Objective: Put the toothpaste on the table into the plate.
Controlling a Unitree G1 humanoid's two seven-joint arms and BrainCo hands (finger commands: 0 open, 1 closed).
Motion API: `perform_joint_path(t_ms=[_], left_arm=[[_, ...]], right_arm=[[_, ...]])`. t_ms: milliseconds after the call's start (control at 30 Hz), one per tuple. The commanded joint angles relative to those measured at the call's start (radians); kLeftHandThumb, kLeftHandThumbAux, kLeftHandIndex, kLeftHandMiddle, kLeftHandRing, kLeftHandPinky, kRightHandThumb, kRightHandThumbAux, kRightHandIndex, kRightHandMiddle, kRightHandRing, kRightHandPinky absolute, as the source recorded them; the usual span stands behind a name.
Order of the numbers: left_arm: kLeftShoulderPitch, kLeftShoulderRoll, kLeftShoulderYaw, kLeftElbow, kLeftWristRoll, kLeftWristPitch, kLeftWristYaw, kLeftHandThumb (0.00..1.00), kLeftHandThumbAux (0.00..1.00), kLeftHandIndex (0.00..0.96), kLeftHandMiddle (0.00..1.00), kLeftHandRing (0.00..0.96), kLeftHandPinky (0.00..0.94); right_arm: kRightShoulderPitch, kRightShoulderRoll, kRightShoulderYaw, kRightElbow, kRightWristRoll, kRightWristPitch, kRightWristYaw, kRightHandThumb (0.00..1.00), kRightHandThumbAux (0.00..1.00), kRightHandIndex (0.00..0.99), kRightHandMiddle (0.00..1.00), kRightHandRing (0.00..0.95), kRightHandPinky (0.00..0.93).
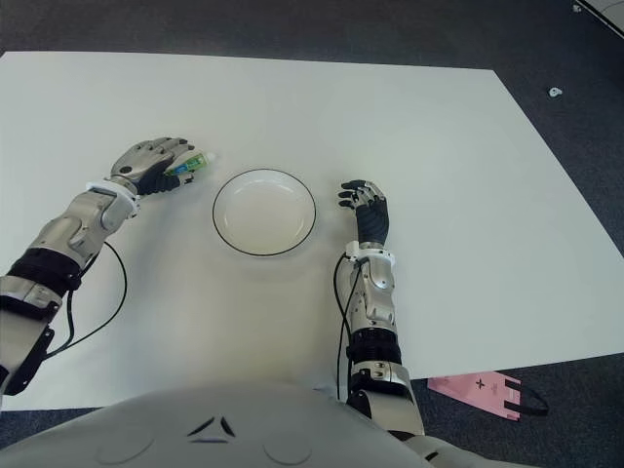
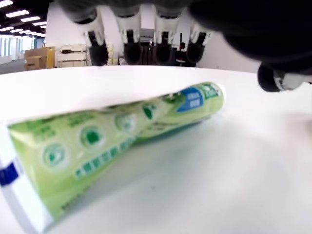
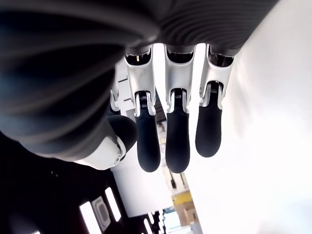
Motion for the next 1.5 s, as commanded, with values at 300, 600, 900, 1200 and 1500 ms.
perform_joint_path(t_ms=[300, 600, 900, 1200, 1500], left_arm=[[-0.085, -0.002, -0.131, 0.1, 0.023, 0.011, -0.254, 0.493, 0.116, 0.0, 0.0, 0.0, 0.0], [-0.157, -0.05, -0.221, 0.292, 0.035, -0.015, -0.269, 0.511, 0.119, 0.0, 0.0, 0.0, 0.0], [-0.2, -0.101, -0.282, 0.46, 0.04, -0.035, -0.226, 0.513, 0.122, 0.0, 0.0, 0.0, 0.0], [-0.218, -0.141, -0.319, 0.55, 0.036, -0.038, -0.215, 0.499, 0.131, 0.0, 0.0, 0.0, 0.0], [-0.22, -0.16, -0.33, 0.583, 0.025, -0.035, -0.231, 0.478, 0.155, 0.0, 0.0, 0.0, 0.0]], right_arm=[[0.109, 0.027, -0.008, 0.091, 0.001, 0.12, -0.033, 0.707, 0.731, 0.425, 0.467, 0.481, 0.496], [0.112, 0.026, -0.003, 0.085, -0.006, 0.115, -0.034, 0.707, 0.731, 0.425, 0.469, 0.484, 0.499], [0.113, 0.016, -0.001, 0.094, -0.013, 0.102, -0.019, 0.707, 0.732, 0.426, 0.472, 0.485, 0.5], [0.115, 0.016, -0.004, 0.092, -0.01, 0.092, -0.008, 0.707, 0.732, 0.426, 0.476, 0.488, 0.501], [0.119, 0.019, -0.009, 0.082, -0.004, 0.098, -0.007, 0.708, 0.732, 0.426, 0.475, 0.489, 0.505]])
